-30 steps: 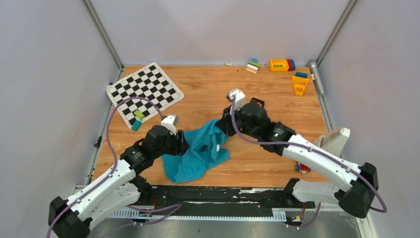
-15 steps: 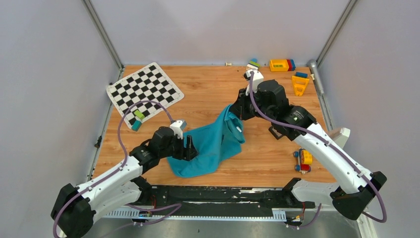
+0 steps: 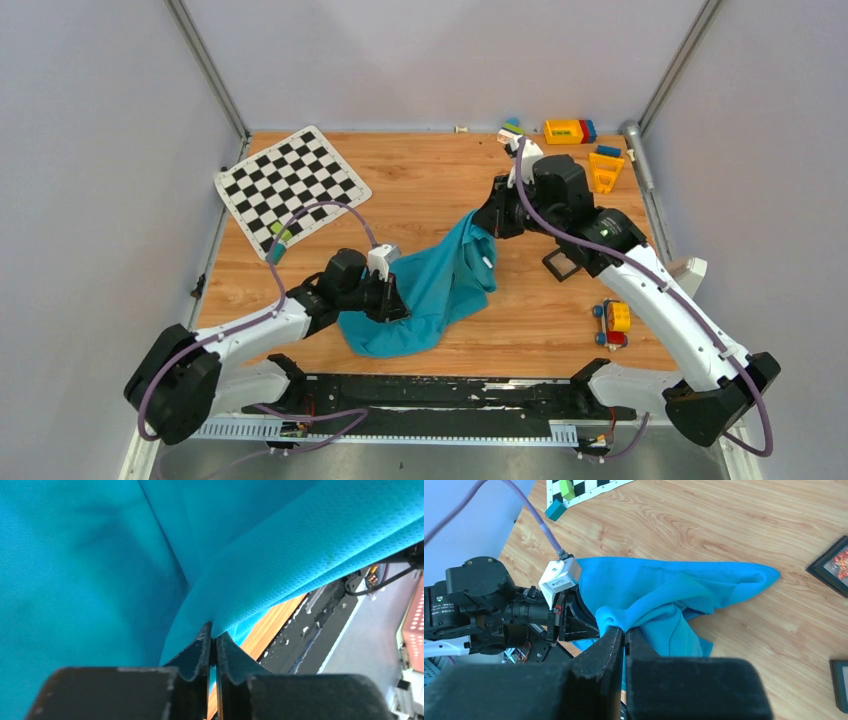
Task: Remove the brooch from the garment
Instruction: Flatten out the clothes at the center of the board.
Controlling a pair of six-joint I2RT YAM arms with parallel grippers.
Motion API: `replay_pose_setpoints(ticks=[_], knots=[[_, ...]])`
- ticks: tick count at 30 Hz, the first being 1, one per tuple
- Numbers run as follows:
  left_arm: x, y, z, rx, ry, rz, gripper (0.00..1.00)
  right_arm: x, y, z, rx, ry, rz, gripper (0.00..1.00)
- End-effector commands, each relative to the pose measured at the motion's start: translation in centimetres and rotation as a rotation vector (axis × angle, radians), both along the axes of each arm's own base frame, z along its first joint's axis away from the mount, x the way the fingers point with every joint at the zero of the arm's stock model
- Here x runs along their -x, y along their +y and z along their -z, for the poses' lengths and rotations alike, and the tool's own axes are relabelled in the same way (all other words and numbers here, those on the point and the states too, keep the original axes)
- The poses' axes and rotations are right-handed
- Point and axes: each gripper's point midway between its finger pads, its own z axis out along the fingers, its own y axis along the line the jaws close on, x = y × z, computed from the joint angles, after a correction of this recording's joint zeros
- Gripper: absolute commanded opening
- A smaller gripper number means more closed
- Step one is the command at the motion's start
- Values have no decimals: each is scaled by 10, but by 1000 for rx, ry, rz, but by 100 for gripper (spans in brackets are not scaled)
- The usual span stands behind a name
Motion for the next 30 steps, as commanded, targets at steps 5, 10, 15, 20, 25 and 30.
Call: replay_pose_setpoints(ticks=[5,10,15,20,25,30], knots=[[-59,6,-92,-129,-155,-119,0,-65,-37,-62,-156,-19,104,0],[-85,71,-198,-389,-347,-321,0,-50,-42,-134,-209,-87,44,0],[-55,110,-280,-406,-465,-345,0,30,-32,-162,-299,-100,-191,0],[2,124,-314,-284,-488,-251,0,142,-29,-182,-449,-62,-538,0],[15,138,-325,-318,-478,-255,0,153,-35,-199,-456,-78,-494,0],[-33,93,-270,-429,-333,-157,0,89,-12,-125,-462,168,-448,0]])
